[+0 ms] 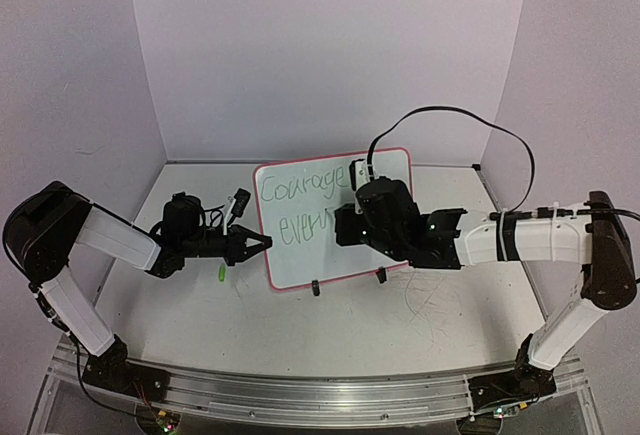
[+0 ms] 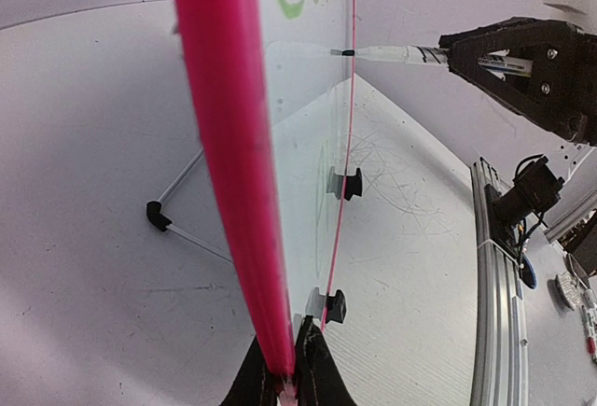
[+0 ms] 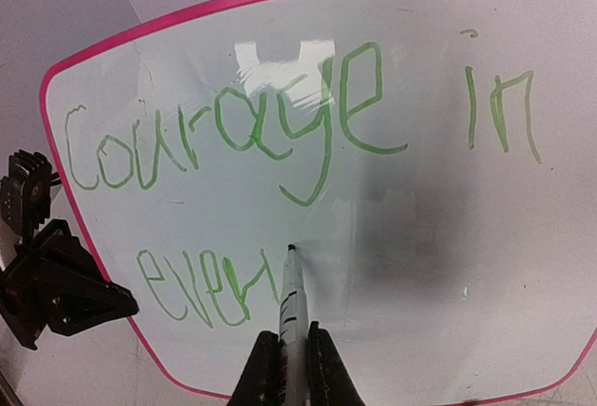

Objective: Write a sentence on the whiteboard

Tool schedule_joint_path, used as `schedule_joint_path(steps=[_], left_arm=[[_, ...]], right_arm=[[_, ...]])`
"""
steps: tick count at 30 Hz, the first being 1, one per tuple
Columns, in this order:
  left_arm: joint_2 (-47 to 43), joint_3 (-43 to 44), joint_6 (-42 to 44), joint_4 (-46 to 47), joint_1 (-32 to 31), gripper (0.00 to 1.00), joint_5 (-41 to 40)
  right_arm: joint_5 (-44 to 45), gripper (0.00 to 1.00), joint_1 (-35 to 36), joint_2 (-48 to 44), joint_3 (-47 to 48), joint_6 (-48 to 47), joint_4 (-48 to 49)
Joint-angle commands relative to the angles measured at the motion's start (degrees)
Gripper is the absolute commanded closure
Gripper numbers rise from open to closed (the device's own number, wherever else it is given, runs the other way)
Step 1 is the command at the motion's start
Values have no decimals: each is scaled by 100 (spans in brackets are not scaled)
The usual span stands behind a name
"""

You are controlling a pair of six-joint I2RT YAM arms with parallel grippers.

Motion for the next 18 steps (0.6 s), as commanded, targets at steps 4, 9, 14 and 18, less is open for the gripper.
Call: schedule_joint_path(steps=[4,9,14,18], left_arm=[[-174,159,377,34,31,100,-509],[-153,158,386,34,33,100,-512],[-175,159,395,34,31,100,-536],[-170,146,390,33,31,100,-523]], right_arm=[[-128,100,-46,-32,-177,152,-22],[-258,100,-3,-5,-388,321,-84],[-308,100,37,-16,-483,414,-132],[-405,100,94,13,-593,515,-146]])
